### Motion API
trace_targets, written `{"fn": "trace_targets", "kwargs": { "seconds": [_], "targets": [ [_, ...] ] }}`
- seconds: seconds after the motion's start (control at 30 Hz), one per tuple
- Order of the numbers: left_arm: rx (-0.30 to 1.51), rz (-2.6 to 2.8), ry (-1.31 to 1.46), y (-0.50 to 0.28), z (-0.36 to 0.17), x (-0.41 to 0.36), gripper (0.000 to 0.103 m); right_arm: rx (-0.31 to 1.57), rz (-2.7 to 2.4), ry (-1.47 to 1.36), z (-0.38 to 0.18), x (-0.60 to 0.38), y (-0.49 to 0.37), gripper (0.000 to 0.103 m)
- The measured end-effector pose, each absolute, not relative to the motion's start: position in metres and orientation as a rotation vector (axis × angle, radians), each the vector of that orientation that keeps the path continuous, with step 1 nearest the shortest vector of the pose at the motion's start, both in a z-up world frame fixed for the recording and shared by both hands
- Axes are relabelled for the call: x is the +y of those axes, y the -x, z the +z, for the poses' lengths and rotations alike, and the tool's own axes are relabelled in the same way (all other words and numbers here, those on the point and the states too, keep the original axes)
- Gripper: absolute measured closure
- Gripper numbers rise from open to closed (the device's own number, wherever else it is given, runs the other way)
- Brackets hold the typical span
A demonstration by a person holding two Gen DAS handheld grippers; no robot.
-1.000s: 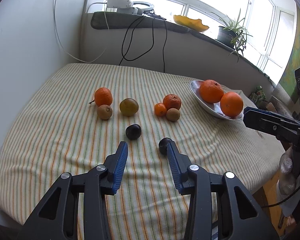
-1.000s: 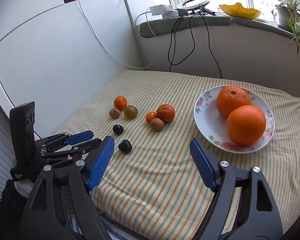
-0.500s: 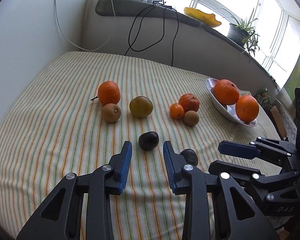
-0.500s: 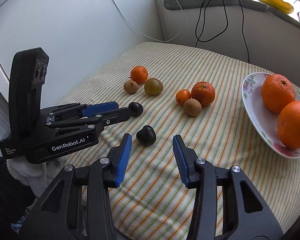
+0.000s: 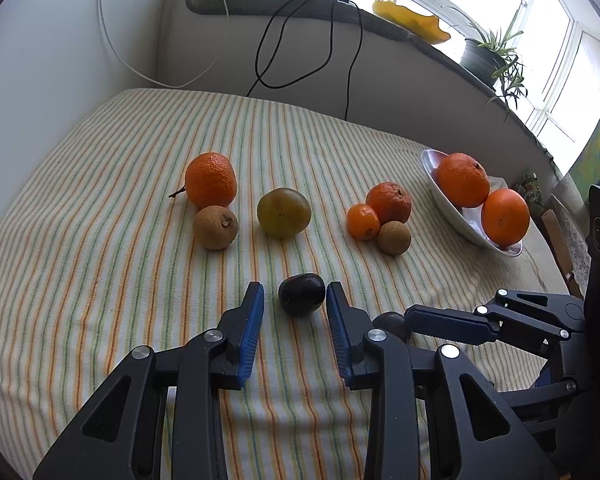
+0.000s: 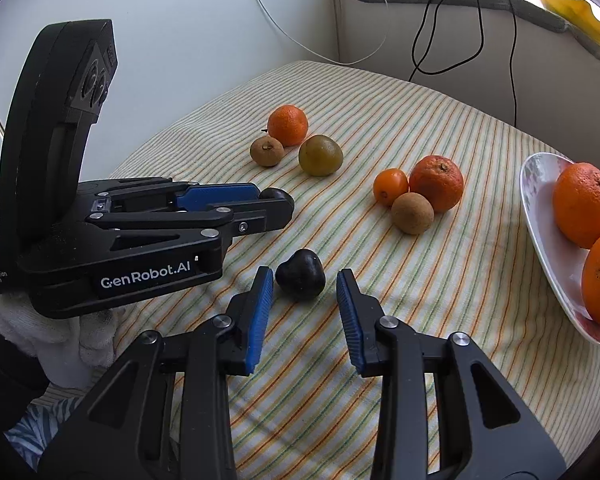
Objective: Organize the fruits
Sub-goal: 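Close the left tool on a dark plum while the right tool grasps the other plum, then carry both dark plums into the white bowl and open both tools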
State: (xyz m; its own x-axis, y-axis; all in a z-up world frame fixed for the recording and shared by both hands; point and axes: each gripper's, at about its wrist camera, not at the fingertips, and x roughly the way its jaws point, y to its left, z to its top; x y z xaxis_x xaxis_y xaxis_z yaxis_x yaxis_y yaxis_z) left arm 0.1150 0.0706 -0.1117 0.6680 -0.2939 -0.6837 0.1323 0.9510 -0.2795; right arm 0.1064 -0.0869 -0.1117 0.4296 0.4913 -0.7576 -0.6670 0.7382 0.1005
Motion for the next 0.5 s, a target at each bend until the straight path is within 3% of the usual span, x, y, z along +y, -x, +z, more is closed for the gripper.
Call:
{"fn": "trace_targets", "kwargs": {
  "seconds": [0.23, 0.5],
  "targets": [
    [0.810, -0.242, 0.189, -0.1185, -0.1126, 0.0666, 0.081, 0.862, 0.721, 0.242, -0.1150, -0.0801, -0.1085, 0.075],
    [0.797, -0.237, 0.179, -0.1173, -0.1118, 0.0641, 0.082, 0.861, 0.725, 0.211, -0.1122, -0.0856, -0.1050, 0.077]
  ]
}}
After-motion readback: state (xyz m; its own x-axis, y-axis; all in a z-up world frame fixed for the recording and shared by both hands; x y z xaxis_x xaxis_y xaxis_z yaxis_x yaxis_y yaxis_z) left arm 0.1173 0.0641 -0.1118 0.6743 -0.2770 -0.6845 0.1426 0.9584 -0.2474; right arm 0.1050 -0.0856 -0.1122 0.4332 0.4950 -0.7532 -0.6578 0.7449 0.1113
